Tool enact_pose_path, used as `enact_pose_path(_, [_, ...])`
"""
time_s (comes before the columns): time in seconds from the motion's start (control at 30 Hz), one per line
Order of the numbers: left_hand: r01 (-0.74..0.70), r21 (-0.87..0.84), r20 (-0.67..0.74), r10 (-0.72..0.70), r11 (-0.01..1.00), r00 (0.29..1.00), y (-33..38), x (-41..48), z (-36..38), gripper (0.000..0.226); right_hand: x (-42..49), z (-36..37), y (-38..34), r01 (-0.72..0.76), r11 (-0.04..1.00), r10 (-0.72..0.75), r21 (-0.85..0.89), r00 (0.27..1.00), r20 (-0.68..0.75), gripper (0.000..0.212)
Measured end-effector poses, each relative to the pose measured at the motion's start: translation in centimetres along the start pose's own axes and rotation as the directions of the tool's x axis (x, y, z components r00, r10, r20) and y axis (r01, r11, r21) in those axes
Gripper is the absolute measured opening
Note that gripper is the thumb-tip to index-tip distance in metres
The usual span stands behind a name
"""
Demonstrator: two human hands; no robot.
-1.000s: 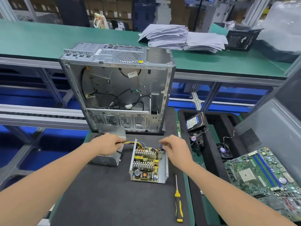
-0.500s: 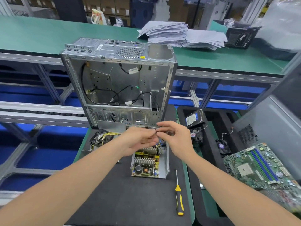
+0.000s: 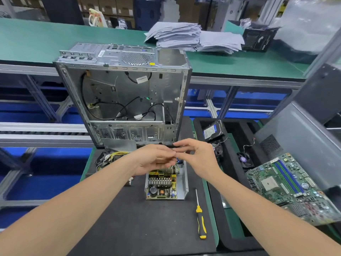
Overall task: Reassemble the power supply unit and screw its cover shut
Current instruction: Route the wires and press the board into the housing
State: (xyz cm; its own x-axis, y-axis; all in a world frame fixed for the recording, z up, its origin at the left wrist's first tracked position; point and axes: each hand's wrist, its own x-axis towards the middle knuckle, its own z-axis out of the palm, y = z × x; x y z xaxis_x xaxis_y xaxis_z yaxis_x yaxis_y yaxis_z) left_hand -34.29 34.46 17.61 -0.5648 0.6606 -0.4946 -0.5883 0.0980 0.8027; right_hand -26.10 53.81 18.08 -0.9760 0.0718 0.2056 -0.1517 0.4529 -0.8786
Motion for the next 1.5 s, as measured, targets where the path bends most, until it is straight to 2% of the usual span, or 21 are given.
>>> enact_pose_path(0.07, [0.002, -0.01, -0.022, -0.002, 1.0, 1.0, 0.0, 0.4, 0.1, 0.02, -0.2, -0.3, 0.1, -0.005, 1.0, 0.005, -0.026, 1.0, 0.011, 0.031])
enact_pose_path(0.13, [-0.029, -0.038, -0.081, 0.025, 0.999, 0.996, -0.1, 0.9, 0.3, 0.018, -0.7, -0.4, 0.7, -0.051, 0.996, 0.046, -0.08, 0.997, -0.058, 0.023])
enact_pose_path(0.2, [-0.082, -0.048, -0.131, 0.075, 0.996, 0.989, -0.1, 1.2, 0.1, 0.016, -1.6, -0.6, 2.0, -0.212, 0.958, 0.171, -0.193, 0.963, -0.208, 0.007])
enact_pose_path(0.23, [-0.102, -0.045, -0.14, 0.095, 0.994, 0.986, -0.1, 1.4, -0.1, 0.017, -2.2, -0.9, 2.8, -0.331, 0.909, 0.269, -0.252, 0.93, -0.25, 0.007])
enact_pose_path(0.3, [-0.128, -0.024, -0.136, 0.124, 0.991, 0.983, -0.3, 1.7, -0.5, 0.015, -3.7, -1.4, 4.5, -0.552, 0.758, 0.534, -0.347, 0.831, -0.155, 0.006])
enact_pose_path(0.37, [-0.144, 0.008, -0.141, 0.144, 0.989, 0.979, -0.7, 2.2, -0.7, 0.012, -5.4, -1.5, 5.4, -0.663, 0.606, 0.753, -0.439, 0.656, 0.05, 0.019])
enact_pose_path(0.4, [-0.149, 0.021, -0.146, 0.151, 0.989, 0.978, -0.9, 2.4, -0.7, 0.011, -6.1, -1.3, 5.6, -0.67, 0.546, 0.811, -0.503, 0.573, 0.118, 0.029])
enact_pose_path(0.43, [-0.153, 0.033, -0.142, 0.157, 0.988, 0.977, -1.1, 2.7, -0.6, 0.009, -6.7, -1.0, 5.7, -0.644, 0.507, 0.838, -0.573, 0.524, 0.152, 0.037])
enact_pose_path(0.5, [-0.16, 0.048, -0.106, 0.164, 0.986, 0.981, -1.5, 3.1, -0.5, 0.01, -7.5, -0.3, 5.7, -0.583, 0.47, 0.849, -0.662, 0.503, 0.159, 0.04])
enact_pose_path(0.6, [-0.16, 0.047, -0.093, 0.164, 0.986, 0.982, -1.9, 3.7, -0.2, 0.019, -7.6, 0.0, 5.7, -0.559, 0.469, 0.84, -0.684, 0.52, 0.151, 0.017])
enact_pose_path(0.63, [-0.166, 0.058, -0.091, 0.171, 0.984, 0.981, -2.0, 3.8, -0.1, 0.02, -7.5, -0.3, 5.6, -0.544, 0.476, 0.825, -0.691, 0.547, 0.137, 0.014])
enact_pose_path(0.67, [-0.174, 0.068, -0.084, 0.18, 0.982, 0.98, -2.1, 3.9, 0.0, 0.019, -7.3, -0.8, 5.4, -0.532, 0.499, 0.788, -0.684, 0.608, 0.102, 0.016])
enact_pose_path(0.73, [-0.189, 0.068, -0.07, 0.193, 0.98, 0.979, -2.1, 4.0, 0.1, 0.019, -6.7, -1.9, 5.0, -0.557, 0.615, 0.668, -0.558, 0.744, -0.006, 0.022])
enact_pose_path(0.83, [-0.211, 0.003, -0.059, 0.211, 0.977, 0.976, -2.0, 4.0, 0.4, 0.022, -5.7, -2.9, 2.7, -0.526, 0.829, 0.523, -0.188, 0.849, -0.07, 0.019])
enact_pose_path(0.87, [-0.221, -0.01, -0.054, 0.22, 0.975, 0.974, -2.0, 3.9, 0.6, 0.024, -5.3, -3.0, 2.0, -0.459, 0.871, 0.454, -0.174, 0.888, -0.066, 0.019])
enact_pose_path(0.93, [-0.246, -0.026, -0.037, 0.245, 0.969, 0.969, -2.1, 3.9, 0.9, 0.024, -4.4, -2.8, 1.0, -0.299, 0.917, 0.299, -0.263, 0.953, -0.043, 0.022])
enact_pose_path(1.0, [-0.273, -0.049, -0.02, 0.272, 0.961, 0.962, -2.2, 3.8, 1.1, 0.024, -4.0, -2.5, 0.2, -0.222, 0.924, 0.228, -0.313, 0.973, -0.016, 0.024])
enact_pose_path(1.13, [-0.3, -0.083, -0.004, 0.3, 0.95, 0.954, -2.3, 3.5, 1.0, 0.023, -4.0, -2.1, 0.0, -0.149, 0.907, 0.178, -0.394, 0.983, 0.038, 0.025])
enact_pose_path(1.3, [-0.316, -0.032, -0.005, 0.316, 0.948, 0.949, -2.4, 3.2, 1.0, 0.021, -4.0, -2.3, 0.3, -0.113, 0.884, 0.154, -0.454, 0.987, 0.053, 0.028])
enact_pose_path(1.43, [-0.363, 0.173, 0.027, 0.364, 0.915, 0.931, -2.2, 2.9, 0.8, 0.016, -3.7, -2.5, 0.1, -0.101, 0.84, 0.161, -0.533, 0.985, 0.067, 0.025])
enact_pose_path(1.5, [-0.38, 0.259, 0.067, 0.376, 0.888, 0.924, -1.9, 2.6, 0.5, 0.013, -3.7, -2.7, 0.2, -0.147, 0.877, 0.196, -0.457, 0.979, 0.061, 0.018])
